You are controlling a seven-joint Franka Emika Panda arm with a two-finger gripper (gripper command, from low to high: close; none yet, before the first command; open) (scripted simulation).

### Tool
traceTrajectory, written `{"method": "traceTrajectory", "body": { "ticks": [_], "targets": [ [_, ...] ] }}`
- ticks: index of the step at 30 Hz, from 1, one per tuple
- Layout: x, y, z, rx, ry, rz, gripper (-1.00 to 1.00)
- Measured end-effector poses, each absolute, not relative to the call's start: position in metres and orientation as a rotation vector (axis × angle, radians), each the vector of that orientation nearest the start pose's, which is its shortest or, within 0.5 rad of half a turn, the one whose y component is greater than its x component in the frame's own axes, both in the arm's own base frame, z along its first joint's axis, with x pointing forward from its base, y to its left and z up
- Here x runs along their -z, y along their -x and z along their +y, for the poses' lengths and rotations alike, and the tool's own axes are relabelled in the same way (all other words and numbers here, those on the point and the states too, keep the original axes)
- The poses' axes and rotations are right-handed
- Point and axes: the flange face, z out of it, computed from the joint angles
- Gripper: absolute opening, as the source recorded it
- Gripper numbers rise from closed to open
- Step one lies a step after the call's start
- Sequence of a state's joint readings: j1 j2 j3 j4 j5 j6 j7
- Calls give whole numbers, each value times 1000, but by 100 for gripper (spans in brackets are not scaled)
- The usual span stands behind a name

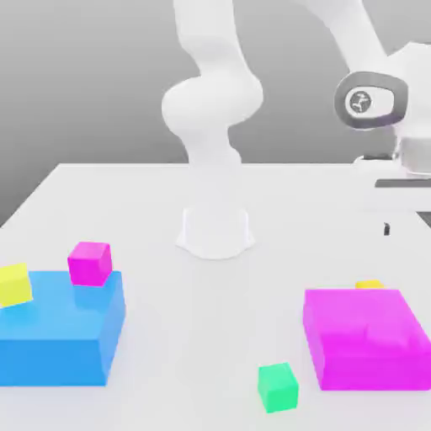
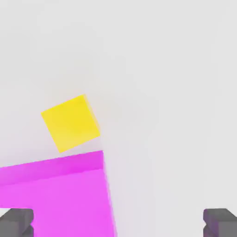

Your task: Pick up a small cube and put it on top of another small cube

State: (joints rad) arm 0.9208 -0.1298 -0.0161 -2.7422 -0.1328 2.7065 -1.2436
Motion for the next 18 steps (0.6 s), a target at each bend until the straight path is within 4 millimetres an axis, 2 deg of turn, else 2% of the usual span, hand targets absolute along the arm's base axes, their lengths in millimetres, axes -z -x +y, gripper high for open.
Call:
{"method": "traceTrajectory", "body": {
  "ticks": [9, 15, 16, 18],
  "targets": [
    [-195, -229, 299, -9, -875, 3009, 0],
    [-133, -228, 297, -1, -834, 3027, 0],
    [-127, -228, 296, 0, -835, 3028, -100],
    [-127, -228, 296, 0, -835, 3028, -100]
  ]
}}
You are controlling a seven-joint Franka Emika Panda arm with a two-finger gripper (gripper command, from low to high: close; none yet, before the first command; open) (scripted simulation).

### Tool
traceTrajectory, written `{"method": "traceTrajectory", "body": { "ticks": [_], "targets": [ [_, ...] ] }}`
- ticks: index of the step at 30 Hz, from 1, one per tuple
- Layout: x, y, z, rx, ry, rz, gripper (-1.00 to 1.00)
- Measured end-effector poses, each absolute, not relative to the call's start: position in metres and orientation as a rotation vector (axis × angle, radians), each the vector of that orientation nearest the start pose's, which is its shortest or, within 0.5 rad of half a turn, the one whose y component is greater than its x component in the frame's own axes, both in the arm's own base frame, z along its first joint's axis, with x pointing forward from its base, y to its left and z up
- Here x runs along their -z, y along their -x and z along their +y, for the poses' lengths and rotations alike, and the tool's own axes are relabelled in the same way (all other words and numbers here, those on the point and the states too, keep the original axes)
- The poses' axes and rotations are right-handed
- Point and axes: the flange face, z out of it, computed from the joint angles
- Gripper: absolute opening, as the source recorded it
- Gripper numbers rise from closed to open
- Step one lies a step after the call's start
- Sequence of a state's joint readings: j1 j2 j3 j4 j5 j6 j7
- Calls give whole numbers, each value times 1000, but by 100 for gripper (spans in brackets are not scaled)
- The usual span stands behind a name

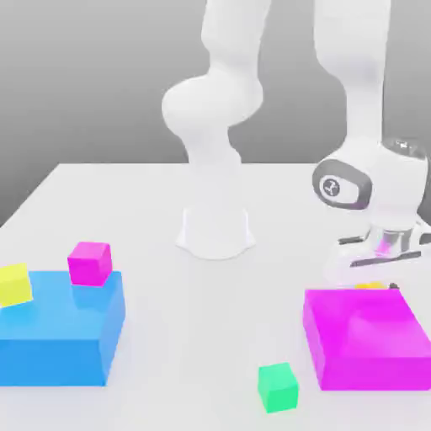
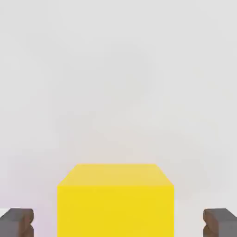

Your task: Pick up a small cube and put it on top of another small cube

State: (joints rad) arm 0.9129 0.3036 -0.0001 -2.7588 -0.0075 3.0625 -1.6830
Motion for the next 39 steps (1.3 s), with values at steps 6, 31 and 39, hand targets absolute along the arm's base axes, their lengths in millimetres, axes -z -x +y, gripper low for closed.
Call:
{"method": "traceTrajectory", "body": {
  "ticks": [6, 31, 39],
  "targets": [
    [-136, -228, 297, 1, -832, 3028, -100],
    [-314, -345, 234, -48, -891, 2980, -100],
    [-300, -401, 169, -37, -933, 2971, -100]
  ]
}}
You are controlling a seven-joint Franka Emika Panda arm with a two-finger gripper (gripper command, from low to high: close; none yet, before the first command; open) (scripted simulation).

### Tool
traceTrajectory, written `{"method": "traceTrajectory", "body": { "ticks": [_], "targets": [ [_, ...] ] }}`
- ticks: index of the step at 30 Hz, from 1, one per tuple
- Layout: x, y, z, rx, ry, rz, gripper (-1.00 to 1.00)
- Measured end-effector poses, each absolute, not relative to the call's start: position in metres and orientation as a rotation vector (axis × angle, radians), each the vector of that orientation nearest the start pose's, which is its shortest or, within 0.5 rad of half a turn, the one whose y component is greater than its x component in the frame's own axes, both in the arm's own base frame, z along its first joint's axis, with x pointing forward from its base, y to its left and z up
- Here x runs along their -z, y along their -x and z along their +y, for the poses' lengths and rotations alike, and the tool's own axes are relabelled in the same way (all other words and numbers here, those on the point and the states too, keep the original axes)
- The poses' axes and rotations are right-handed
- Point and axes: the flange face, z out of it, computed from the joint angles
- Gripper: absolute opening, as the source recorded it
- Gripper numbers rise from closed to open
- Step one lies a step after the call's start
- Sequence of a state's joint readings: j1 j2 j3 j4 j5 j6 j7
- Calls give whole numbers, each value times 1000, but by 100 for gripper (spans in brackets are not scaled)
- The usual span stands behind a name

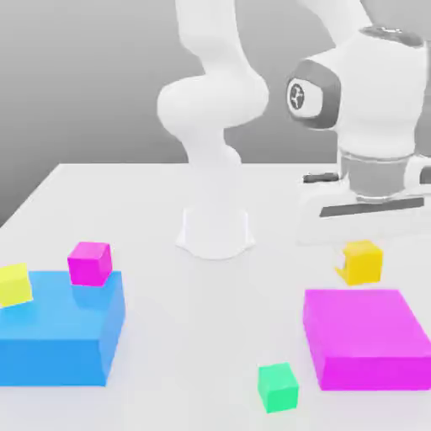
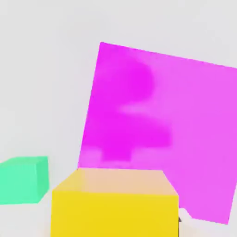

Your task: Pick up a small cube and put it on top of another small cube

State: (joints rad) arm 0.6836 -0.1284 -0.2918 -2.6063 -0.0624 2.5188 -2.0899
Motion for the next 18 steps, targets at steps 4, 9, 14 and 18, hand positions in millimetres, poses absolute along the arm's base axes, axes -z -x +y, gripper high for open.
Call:
{"method": "traceTrajectory", "body": {
  "ticks": [4, 9, 14, 18],
  "targets": [
    [-276, -424, 127, -22, -969, 2969, -100],
    [-234, -439, 91, -3, -968, 2985, -100],
    [-182, -439, 91, -2, -960, 2989, -100],
    [-175, -439, 91, -1, -959, 2990, 100]
  ]
}}
